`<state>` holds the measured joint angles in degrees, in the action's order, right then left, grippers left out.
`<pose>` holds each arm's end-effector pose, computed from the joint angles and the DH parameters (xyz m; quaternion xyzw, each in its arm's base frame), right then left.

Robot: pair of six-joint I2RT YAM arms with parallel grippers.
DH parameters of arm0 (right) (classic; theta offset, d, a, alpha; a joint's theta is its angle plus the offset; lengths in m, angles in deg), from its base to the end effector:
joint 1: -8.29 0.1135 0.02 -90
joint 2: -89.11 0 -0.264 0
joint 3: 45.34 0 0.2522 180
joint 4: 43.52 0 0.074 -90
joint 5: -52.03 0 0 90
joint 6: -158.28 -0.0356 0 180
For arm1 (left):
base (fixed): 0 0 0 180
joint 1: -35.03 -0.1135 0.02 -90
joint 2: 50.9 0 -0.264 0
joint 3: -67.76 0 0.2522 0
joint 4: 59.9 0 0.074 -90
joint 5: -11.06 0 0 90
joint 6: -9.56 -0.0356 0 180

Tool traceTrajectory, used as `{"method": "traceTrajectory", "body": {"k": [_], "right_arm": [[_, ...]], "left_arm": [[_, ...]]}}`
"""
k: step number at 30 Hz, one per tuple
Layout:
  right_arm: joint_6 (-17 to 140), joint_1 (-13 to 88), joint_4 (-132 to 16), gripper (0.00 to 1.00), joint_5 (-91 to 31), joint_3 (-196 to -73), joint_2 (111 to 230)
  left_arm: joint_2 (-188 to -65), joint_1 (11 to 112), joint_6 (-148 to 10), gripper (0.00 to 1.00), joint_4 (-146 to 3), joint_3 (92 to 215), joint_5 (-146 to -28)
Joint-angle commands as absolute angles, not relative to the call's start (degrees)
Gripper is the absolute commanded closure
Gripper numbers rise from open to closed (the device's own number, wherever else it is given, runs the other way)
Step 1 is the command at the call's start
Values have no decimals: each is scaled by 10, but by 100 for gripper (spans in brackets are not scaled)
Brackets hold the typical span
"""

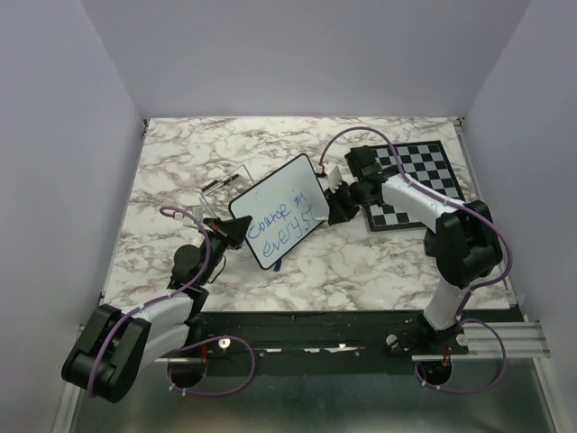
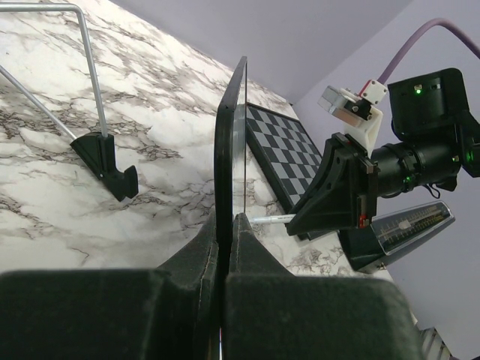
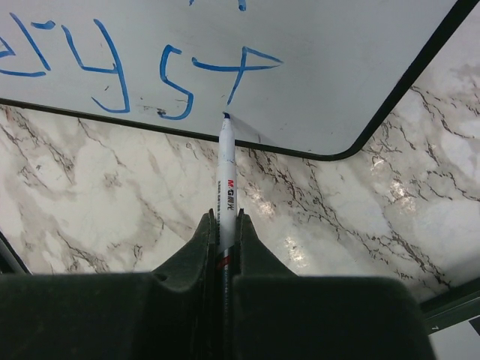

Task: Write a sentence on the whiteboard

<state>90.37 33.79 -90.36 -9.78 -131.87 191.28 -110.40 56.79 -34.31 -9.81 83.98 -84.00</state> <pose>0.3242 0.1733 0.2101 -0.4331 0.8386 0.2433 0.2236 0.1644 -0.0690 0.1811 -0.1077 0.6552 -0.4415 0.6034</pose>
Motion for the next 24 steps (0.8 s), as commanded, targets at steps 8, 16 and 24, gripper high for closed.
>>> {"method": "traceTrajectory", "body": {"k": [8, 16, 24], "right_arm": [[885, 337, -885, 100, -134, -1336, 1899], [885, 337, -884, 99, -123, -1348, 1911], [873, 335, -878, 99, -164, -1354, 1924]], "left_arm": [[-1099, 571, -361, 100, -106, 813, -864], [-1100, 571, -361, 100, -103, 813, -863], [-1102, 571, -358, 100, -97, 813, -865]]}}
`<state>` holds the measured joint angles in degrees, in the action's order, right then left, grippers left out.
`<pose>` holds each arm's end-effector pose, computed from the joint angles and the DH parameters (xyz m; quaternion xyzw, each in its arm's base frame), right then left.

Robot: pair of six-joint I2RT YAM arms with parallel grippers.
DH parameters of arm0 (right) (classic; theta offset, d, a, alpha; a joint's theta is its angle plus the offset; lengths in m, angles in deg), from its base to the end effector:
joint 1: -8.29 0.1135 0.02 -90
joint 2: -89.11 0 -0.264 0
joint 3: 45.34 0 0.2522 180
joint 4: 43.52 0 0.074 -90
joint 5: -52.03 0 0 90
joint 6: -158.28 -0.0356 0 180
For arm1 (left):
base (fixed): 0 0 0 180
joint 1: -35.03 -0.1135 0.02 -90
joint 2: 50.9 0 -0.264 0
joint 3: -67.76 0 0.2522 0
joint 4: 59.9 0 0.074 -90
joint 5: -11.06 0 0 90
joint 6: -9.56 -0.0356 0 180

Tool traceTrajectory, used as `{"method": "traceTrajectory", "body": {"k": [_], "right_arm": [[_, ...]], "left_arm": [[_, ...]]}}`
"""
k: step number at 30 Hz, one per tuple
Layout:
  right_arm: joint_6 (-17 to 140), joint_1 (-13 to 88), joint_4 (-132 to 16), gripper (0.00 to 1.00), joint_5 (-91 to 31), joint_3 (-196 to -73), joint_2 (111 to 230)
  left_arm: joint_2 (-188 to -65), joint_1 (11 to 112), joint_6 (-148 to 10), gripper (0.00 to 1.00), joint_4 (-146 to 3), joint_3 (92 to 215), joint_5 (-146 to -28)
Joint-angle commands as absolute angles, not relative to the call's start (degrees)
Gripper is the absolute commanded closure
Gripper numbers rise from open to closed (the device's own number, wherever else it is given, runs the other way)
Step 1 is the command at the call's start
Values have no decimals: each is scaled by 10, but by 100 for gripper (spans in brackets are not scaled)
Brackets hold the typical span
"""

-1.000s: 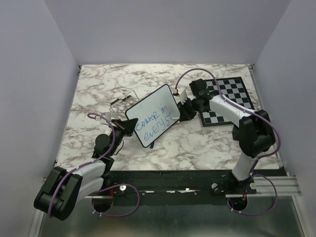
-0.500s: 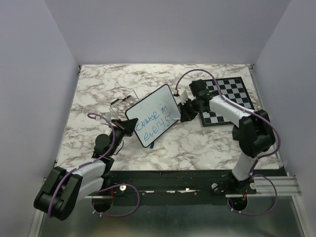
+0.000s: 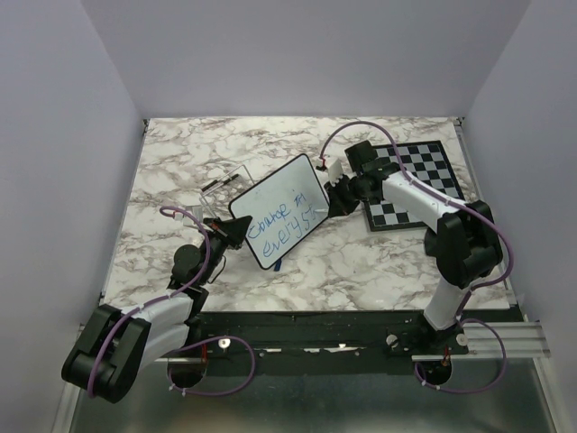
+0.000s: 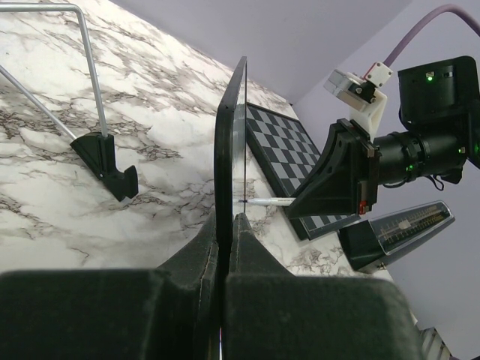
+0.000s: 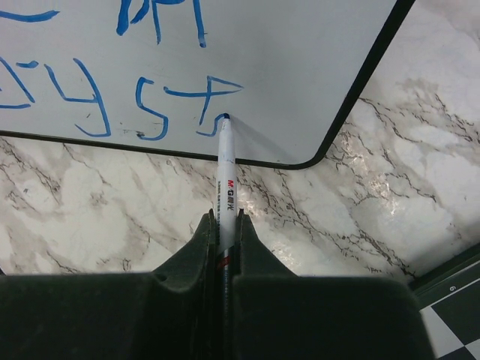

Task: Write a sentence on the whiteboard

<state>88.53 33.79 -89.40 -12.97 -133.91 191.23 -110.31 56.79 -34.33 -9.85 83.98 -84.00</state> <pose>0.3317 0.1749 0.2210 -0.4187 0.8455 0.2204 0.2475 0.1643 -0.0690 0.1812 -0.1075 0.6549 -0.4415 0.6038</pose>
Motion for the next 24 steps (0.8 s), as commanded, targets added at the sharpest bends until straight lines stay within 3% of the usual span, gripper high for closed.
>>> {"method": "traceTrajectory", "body": {"k": [1, 24], "right_arm": [[868, 333, -874, 99, -170, -1353, 1922], [867, 332, -869, 100, -123, -1364, 1928]], "left_arm": [[-1102, 571, -358, 100, -99, 813, -865], [-1115, 571, -355, 100, -85, 813, -867]]}}
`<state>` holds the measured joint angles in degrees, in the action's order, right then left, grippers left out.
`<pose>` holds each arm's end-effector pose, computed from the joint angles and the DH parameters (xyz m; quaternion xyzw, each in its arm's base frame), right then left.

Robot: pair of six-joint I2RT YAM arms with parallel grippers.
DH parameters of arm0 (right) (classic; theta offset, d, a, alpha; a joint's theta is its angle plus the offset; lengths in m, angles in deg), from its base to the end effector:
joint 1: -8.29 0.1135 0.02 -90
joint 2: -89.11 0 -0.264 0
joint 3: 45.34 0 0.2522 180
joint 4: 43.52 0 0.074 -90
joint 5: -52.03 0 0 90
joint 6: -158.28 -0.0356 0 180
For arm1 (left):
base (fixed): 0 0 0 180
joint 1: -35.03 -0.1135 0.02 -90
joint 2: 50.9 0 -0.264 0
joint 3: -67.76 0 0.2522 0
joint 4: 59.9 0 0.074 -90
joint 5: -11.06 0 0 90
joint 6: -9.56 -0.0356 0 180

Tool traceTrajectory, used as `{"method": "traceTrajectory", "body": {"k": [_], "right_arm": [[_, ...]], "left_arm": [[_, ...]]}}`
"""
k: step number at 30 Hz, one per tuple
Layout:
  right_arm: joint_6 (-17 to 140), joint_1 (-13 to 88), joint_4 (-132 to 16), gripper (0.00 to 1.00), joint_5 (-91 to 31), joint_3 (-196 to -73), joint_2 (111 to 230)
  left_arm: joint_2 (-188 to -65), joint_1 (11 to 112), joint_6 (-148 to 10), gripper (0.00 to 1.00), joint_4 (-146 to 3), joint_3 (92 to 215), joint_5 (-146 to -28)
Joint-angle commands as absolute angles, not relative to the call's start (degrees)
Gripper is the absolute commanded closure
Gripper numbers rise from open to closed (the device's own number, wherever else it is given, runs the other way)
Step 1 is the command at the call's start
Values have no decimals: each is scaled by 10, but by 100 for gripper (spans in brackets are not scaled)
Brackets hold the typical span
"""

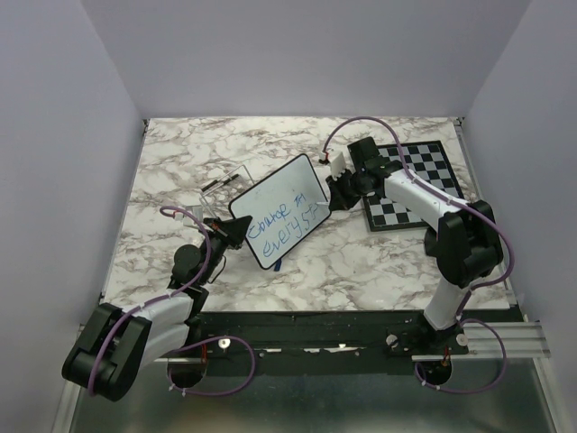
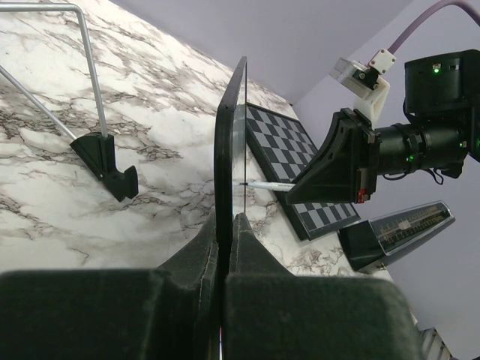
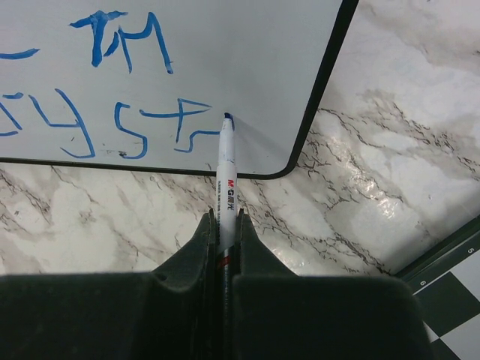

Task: Write a sentence on the whiteboard

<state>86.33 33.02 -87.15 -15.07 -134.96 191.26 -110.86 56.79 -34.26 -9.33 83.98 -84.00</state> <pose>0.3405 0.1721 0.2282 -0.3958 0.8520 0.2062 0.2737 0.1648 -0.0692 0.1807 -0.1080 0.6551 -0.4418 0.6033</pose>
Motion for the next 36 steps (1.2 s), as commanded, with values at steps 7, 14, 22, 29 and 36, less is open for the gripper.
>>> {"method": "traceTrajectory", "body": {"k": [7, 14, 22, 29, 36], "right_arm": [[888, 333, -892, 99, -107, -1357, 1933], [899, 333, -907, 99, -116, -1350, 1940], [903, 332, -916, 99, -136, -1338, 1946], [888, 332, -908, 99, -170, -1342, 1945], [887, 328, -902, 100, -153, -1344, 1933]], "left_arm": [[-1108, 571, -356, 100, -92, 812, -864], [-1106, 571, -357, 100, -94, 813, -864], [-1103, 571, -359, 100, -99, 813, -864], [-1098, 571, -360, 100, -104, 813, -864], [-1095, 571, -361, 100, -106, 813, -864]]}}
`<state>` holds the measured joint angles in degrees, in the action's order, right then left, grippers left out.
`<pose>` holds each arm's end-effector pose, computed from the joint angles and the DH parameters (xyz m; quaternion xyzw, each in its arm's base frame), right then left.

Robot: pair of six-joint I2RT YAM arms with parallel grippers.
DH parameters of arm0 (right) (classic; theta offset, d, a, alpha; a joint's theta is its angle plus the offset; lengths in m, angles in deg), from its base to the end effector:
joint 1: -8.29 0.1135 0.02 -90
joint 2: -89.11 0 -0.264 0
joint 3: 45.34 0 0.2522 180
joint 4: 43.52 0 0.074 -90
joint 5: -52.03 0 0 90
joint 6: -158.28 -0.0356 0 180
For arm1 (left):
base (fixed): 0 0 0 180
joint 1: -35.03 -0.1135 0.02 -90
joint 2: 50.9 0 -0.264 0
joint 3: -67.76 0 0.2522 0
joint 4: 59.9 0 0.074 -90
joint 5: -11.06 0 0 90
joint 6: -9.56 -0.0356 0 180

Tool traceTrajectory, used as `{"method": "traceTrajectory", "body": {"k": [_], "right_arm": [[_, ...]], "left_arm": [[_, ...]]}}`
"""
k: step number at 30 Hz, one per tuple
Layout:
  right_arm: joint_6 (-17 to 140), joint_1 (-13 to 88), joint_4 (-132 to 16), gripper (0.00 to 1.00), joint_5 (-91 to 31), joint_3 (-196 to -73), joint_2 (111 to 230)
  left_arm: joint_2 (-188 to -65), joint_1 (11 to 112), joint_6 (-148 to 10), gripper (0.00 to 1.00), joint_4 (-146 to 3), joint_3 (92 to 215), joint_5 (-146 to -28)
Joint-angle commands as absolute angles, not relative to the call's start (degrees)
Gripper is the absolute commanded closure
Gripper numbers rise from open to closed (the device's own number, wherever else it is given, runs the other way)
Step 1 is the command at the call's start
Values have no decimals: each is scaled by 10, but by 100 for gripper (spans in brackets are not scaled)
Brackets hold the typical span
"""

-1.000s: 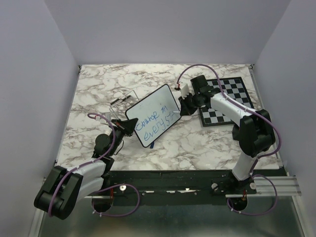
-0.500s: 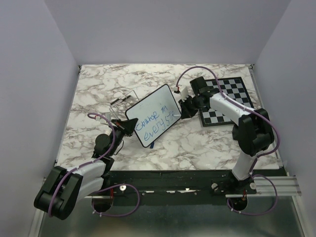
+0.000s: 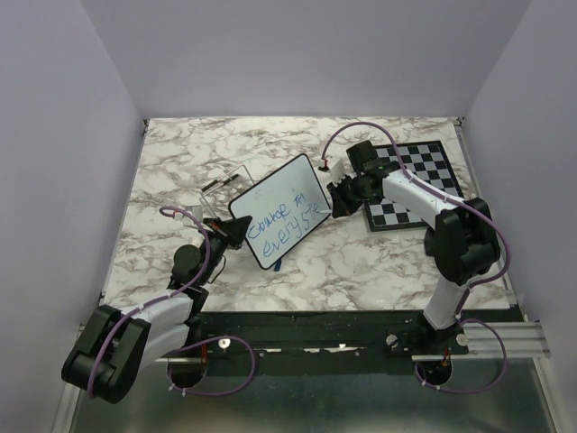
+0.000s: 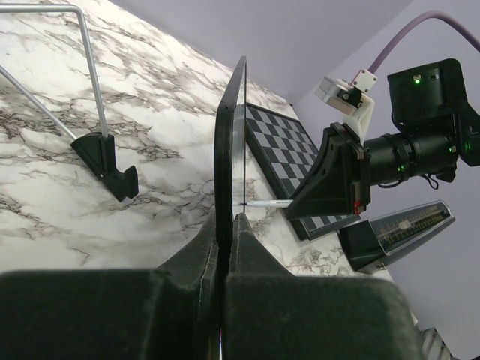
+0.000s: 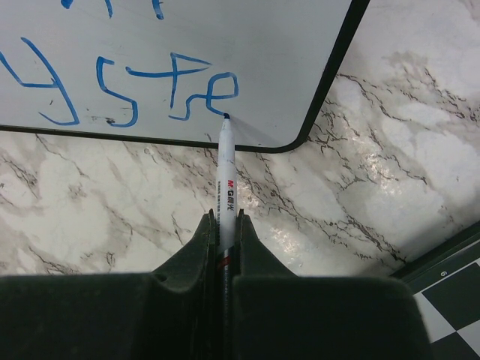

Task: Write a sentence on the whiteboard

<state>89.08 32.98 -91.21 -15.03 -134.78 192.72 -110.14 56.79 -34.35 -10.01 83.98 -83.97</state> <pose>0.3367 0.1701 0.2142 -0.4121 0.8580 0.2009 0.2316 0.1642 -0.0689 0.1814 -0.1076 0.6549 -0.4413 0.6040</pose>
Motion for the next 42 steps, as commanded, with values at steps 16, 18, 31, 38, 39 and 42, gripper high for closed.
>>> {"method": "traceTrajectory", "body": {"k": [16, 18, 31, 38, 39, 42], "right_arm": [[863, 325, -859, 99, -177, -1355, 1916], [862, 324, -858, 99, -177, -1358, 1916], [858, 322, -848, 99, -167, -1361, 1903], [852, 322, -839, 100, -171, -1362, 1899], [853, 322, -838, 100, -170, -1362, 1899], [852, 321, -837, 100, -170, -1362, 1900]], "left_arm": [[-1094, 571, -361, 100, -105, 813, -863], [-1097, 571, -361, 100, -104, 813, -863], [-1099, 570, -359, 100, -100, 811, -863], [-1100, 571, -359, 100, -100, 812, -863], [-1099, 571, -359, 100, -100, 813, -864], [-1100, 571, -359, 100, -100, 813, -864]]}}
